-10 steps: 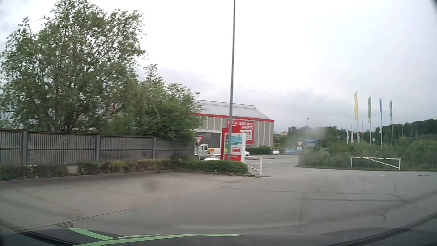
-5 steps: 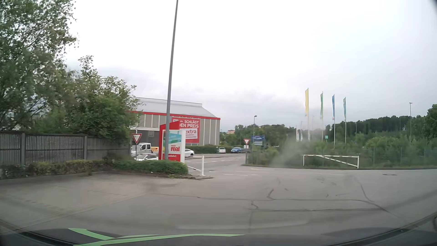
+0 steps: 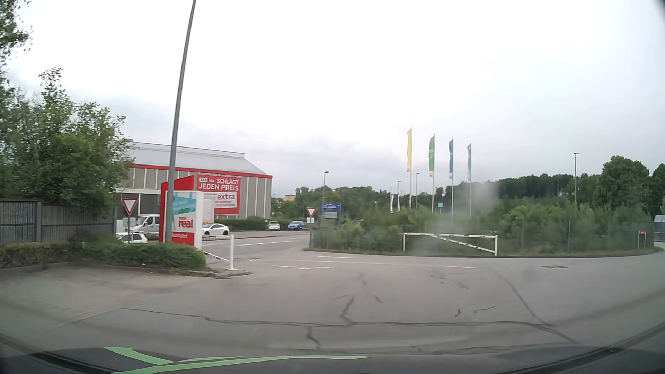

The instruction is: Follow the waypoints while adhering to traffic rules and regulations

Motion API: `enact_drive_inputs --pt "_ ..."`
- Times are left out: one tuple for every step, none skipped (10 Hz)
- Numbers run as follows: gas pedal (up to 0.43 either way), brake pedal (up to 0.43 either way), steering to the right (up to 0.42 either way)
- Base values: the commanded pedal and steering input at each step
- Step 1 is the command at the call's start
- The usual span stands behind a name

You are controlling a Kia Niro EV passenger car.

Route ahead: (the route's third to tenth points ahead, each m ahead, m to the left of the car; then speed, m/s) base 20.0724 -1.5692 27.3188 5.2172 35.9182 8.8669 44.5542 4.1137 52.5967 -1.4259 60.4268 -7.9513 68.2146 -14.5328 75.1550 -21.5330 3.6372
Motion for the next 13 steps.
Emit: enact_drive_inputs --pt "0.020 0.000 0.369" --pt "0.028 0.000 0.372" --pt "0.028 0.000 0.375" --pt "0.028 0.000 0.378" --pt "0.028 0.000 0.383" --pt "0.028 0.000 0.385" --pt "0.028 0.000 0.385" --pt "0.028 0.000 0.386" --pt "0.028 0.000 0.385" --pt "0.028 0.000 0.381" --pt "0.028 0.000 0.373" --pt "0.028 0.000 0.365" --pt "0.028 0.000 0.357"
